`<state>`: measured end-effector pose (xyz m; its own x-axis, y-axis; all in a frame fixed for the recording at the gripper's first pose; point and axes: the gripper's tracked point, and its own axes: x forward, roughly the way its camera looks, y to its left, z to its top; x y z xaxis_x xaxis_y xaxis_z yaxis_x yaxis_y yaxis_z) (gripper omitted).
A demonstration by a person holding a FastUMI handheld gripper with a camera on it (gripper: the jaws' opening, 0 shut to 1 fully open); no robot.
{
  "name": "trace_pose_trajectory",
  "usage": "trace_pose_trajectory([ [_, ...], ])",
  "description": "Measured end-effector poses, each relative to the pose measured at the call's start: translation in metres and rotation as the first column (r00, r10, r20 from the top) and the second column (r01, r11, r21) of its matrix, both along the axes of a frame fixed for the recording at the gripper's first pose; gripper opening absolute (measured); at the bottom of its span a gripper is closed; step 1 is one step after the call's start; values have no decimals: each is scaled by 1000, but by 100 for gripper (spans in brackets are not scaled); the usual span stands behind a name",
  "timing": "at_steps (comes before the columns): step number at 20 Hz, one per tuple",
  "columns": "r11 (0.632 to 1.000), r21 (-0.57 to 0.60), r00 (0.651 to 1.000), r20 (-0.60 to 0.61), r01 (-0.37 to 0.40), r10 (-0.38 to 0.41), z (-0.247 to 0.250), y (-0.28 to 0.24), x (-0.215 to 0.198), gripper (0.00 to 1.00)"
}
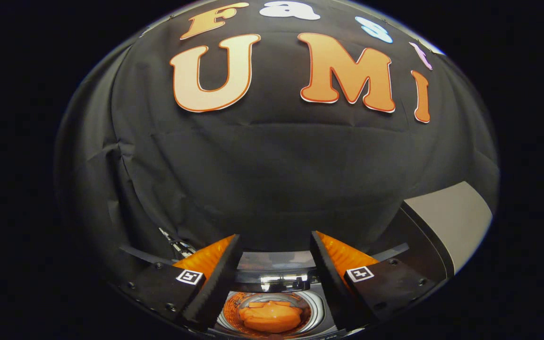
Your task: Put the clothes into the washing machine and then close the washing machine lid.
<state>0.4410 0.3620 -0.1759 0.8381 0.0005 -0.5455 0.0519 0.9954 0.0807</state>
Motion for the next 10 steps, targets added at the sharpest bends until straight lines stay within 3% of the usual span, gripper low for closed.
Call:
trace_pose_trajectory([
  [10,999,28,999,-32,36,-35,-32,4,-54,97],
])
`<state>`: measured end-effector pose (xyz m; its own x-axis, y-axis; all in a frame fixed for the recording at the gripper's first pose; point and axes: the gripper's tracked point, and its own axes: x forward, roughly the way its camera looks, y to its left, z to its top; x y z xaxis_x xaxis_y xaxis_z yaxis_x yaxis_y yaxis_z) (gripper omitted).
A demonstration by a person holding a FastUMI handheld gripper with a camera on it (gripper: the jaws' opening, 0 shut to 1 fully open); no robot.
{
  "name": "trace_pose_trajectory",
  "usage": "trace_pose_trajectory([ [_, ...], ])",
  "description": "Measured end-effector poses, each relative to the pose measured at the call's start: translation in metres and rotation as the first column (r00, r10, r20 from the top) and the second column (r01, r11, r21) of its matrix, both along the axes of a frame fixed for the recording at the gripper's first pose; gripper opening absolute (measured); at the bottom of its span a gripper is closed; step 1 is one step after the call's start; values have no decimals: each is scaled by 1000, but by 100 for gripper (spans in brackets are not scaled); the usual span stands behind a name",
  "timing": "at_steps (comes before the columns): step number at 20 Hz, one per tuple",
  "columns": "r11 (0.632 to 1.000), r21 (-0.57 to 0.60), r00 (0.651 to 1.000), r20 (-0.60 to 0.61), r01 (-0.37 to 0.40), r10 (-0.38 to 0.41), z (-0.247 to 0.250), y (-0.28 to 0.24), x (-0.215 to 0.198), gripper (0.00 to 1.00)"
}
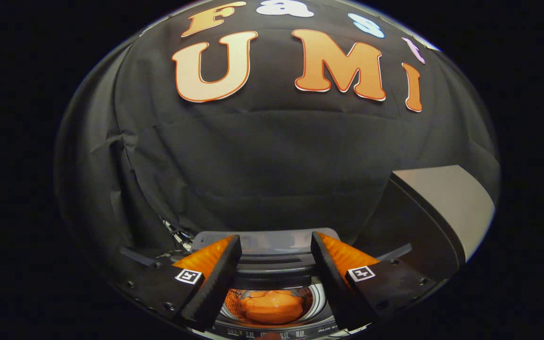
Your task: Put the clothes into the washing machine and then close the washing machine lid.
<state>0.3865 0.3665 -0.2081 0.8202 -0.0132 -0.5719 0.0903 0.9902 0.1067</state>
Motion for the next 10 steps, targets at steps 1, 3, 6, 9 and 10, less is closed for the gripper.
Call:
trace_pose_trajectory([
  [1,999,34,1000,24,3,-4,-5,8,-4,98],
  [3,999,50,999,41,10,-13,-26,20,-20,99],
  [6,1000,4,1000,-4,4,-4,-64,34,-54,99],
  [9,1000,10,1000,-14,-26,26,-75,53,-64,99],
  [10,999,3,999,-17,-38,38,-76,58,-66,99],
])
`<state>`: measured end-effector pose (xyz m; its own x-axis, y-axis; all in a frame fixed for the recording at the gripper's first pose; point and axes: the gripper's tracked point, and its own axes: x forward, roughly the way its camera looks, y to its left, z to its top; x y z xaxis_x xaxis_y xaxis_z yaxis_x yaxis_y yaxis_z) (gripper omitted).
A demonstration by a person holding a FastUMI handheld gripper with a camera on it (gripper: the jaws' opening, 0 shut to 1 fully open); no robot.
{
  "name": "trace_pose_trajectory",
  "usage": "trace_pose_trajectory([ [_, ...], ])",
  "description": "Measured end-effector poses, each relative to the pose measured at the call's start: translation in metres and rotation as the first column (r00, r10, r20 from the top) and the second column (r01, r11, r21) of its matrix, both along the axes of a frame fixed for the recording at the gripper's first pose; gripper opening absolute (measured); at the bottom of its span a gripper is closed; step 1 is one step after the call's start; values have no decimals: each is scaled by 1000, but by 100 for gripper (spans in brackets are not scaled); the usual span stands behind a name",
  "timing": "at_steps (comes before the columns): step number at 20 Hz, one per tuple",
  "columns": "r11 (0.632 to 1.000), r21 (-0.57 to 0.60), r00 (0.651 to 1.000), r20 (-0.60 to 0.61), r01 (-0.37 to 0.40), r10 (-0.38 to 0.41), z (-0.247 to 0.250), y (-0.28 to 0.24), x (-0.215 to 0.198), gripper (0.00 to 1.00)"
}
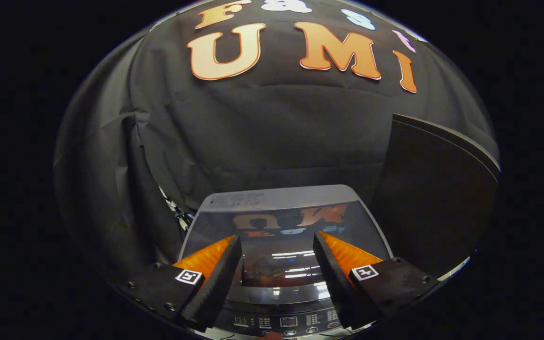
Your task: Put the clothes into the washing machine and then close the washing machine lid.
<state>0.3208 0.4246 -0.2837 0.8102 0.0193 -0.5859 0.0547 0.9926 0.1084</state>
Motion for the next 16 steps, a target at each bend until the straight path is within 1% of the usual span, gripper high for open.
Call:
trace_pose_trajectory([
  [3,999,-33,999,24,-25,26,11,9,-2,99],
  [8,997,-57,988,146,-46,54,55,19,-5,99],
  [12,994,-79,958,272,-69,88,107,22,-7,99],
  [14,991,-118,947,307,-64,98,132,17,-15,98],
  [16,991,-120,928,359,-60,100,156,24,-25,96],
])
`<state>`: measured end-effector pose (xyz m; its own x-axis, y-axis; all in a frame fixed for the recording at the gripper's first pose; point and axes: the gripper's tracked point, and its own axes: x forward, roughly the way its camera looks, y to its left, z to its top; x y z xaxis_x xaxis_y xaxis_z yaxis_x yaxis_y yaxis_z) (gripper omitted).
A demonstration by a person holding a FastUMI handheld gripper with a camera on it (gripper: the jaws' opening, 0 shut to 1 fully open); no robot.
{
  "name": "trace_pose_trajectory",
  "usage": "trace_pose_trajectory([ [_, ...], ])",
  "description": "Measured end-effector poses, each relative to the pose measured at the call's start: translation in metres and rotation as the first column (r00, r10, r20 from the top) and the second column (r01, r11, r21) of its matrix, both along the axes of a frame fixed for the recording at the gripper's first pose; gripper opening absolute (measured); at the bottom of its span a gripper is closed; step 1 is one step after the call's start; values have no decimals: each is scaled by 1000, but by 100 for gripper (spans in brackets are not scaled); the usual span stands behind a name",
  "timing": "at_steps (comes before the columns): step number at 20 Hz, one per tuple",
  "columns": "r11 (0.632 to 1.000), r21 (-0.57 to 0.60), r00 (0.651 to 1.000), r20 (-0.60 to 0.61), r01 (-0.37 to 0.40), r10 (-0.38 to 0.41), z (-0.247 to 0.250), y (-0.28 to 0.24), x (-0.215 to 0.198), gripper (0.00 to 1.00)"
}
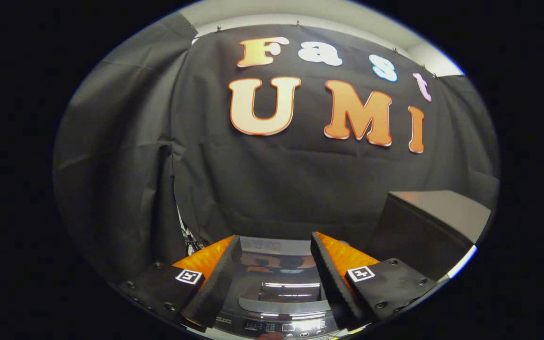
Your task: Put the clothes into the washing machine and then close the washing machine lid.
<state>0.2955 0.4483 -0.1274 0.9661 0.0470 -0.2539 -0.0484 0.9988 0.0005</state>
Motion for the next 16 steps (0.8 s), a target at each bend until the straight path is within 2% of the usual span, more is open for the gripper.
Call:
trace_pose_trajectory([
  [3,999,47,997,82,-5,2,41,3,-28,96],
  [7,997,78,991,130,17,-27,82,-12,-80,96],
  [11,996,60,985,153,71,-80,108,-34,-132,95],
  [16,993,87,974,206,74,-90,130,-39,-206,95],
])
